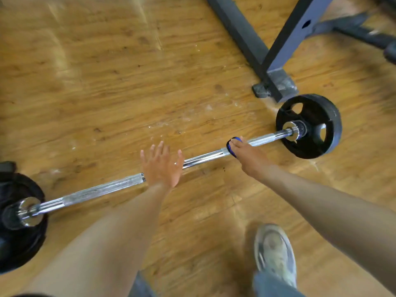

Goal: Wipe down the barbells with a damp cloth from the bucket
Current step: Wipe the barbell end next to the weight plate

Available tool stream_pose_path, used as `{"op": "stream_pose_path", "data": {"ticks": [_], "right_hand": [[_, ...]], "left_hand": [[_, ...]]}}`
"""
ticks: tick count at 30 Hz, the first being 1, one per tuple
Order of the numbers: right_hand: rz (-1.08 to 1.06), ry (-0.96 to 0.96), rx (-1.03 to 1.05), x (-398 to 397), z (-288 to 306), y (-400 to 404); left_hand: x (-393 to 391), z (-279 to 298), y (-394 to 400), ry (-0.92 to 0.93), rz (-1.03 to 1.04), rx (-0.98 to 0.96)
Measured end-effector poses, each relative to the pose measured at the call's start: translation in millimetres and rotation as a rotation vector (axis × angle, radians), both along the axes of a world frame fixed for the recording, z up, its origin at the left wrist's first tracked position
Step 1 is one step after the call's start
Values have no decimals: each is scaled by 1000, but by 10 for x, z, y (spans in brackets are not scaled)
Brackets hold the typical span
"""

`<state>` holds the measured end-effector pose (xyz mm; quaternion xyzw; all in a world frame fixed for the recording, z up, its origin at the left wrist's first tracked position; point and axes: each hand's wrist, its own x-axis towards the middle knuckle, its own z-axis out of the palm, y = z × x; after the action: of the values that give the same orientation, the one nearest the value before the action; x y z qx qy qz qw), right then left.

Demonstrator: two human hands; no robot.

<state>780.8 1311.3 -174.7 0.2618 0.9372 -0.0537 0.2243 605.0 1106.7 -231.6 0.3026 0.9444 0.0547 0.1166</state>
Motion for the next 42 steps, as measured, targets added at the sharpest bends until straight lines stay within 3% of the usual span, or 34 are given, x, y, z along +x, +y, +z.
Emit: {"op": "stream_pose_path", "data": {"ticks": [3, 12, 17, 21, 25, 30, 35, 40, 42], "right_hand": [[7, -13, -41, 93, 56, -53], [76, 58, 34, 420, -41, -78], [-148, 179, 5, 603, -169, -191], [52, 291, -60, 787, -261, -377], [-243, 336, 42, 1068, -269, -360], [-8, 332, 7, 1316, -255, -647], [-156, 378, 26, 1637, -349, -845], [106, 469, 1, 1972, -417, -989], [-73, 459, 13, 2170, -393, -921]], "left_hand": [[83, 14, -70, -22, 1, 15], [367, -125, -126, 134, -7, 92], [573, -133, -208, 190, 5, 82], [720, -197, -308, 250, 36, 82], [962, -199, -447, 261, 31, 80], [1330, -159, -654, 258, 16, 92], [1650, -130, -854, 258, 45, 97], [2022, -130, -1063, 245, 26, 169], [2173, -141, -1168, 274, 18, 173]]}}
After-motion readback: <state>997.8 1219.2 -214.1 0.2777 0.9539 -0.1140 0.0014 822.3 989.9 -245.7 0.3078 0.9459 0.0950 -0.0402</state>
